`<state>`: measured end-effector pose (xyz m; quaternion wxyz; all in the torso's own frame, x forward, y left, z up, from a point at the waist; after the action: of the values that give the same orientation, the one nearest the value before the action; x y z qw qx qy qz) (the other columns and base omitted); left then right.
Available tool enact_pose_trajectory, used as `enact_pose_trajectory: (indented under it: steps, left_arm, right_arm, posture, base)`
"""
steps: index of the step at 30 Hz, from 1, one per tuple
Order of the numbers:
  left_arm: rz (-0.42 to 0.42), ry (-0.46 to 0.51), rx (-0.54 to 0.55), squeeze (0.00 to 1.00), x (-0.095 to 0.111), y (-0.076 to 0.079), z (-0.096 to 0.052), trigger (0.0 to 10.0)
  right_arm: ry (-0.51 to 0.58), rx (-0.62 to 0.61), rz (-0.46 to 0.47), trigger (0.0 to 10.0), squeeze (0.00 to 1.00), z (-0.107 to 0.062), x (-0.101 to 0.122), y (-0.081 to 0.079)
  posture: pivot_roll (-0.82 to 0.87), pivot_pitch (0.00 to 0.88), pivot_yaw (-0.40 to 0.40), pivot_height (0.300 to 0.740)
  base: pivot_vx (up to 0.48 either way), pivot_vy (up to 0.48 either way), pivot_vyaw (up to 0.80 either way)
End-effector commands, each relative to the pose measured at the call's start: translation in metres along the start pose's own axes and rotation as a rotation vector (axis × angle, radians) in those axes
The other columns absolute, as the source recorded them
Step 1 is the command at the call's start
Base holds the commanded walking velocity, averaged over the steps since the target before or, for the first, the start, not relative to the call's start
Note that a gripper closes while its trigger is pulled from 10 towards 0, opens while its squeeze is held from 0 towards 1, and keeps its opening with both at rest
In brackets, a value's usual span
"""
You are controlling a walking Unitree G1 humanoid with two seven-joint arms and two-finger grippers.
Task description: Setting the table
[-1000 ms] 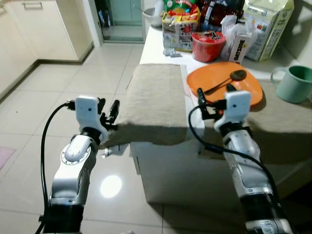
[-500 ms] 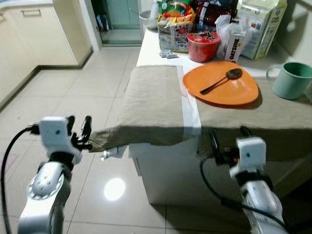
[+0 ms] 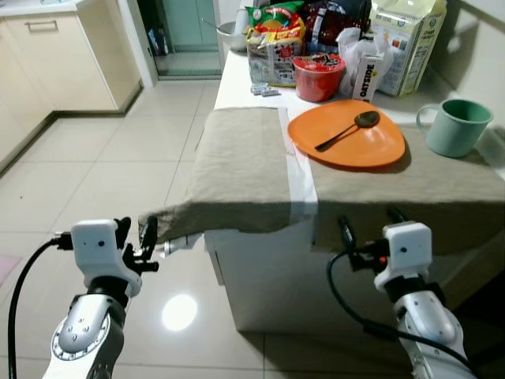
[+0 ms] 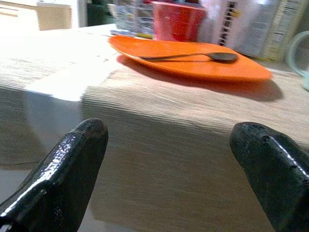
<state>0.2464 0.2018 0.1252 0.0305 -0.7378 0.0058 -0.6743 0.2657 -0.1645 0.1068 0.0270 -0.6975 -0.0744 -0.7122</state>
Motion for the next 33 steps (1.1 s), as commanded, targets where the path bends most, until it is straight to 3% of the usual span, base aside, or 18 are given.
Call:
enact_pose_trajectory:
  steps: [1,6,9,20,33]
  left_arm:
    - [0.006,0.006,0.008,0.0,0.004,-0.001,0.003,10.0]
    - [0.021,0.024,0.022,0.0,0.009,-0.004,0.009,10.0]
    - [0.038,0.035,0.03,0.0,0.011,-0.007,0.013,10.0]
    - [0.052,0.042,0.009,0.0,0.014,-0.003,0.021,10.0]
    - [0.111,0.074,-0.011,0.0,0.022,0.0,0.034,10.0]
  right_arm:
    - [0.011,0.009,-0.002,10.0,0.0,0.004,0.005,-0.001]
    - [0.019,0.005,0.003,10.0,0.0,-0.003,0.006,0.005]
    - [0.015,0.009,0.008,10.0,0.0,0.011,0.003,-0.002]
    - [0.036,0.038,0.019,10.0,0.0,0.019,0.007,-0.013]
    - [0.052,0.033,0.038,10.0,0.0,0.026,0.01,-0.018]
  posture:
    - [-0.11,0.0,0.074,0.74]
    - [-0.1,0.0,0.073,0.74]
    - [-0.1,0.003,0.077,0.74]
    - [-0.09,0.002,0.082,0.74]
    - [-0.1,0.006,0.095,0.74]
  base:
    - [0.0,-0.472,0.0]
    - [0.0,-0.466,0.0]
    - [0.0,-0.458,0.0]
    - [0.102,-0.422,0.0]
    - [0.0,0.0,0.0]
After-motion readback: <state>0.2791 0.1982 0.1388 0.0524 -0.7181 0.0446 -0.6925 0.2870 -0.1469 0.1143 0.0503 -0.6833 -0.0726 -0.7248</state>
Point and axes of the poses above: a point about 5 cm out from each wrist's last joint towards the gripper, its own z axis pointing out of the wrist towards the gripper, its own x axis along the axis of the wrist's last joint, y = z × x, the point moved 4 cm from there along z, pointing out of the wrist towards the gripper, and after that the axes turned 6 degrees about z, right-handed, at the moved point
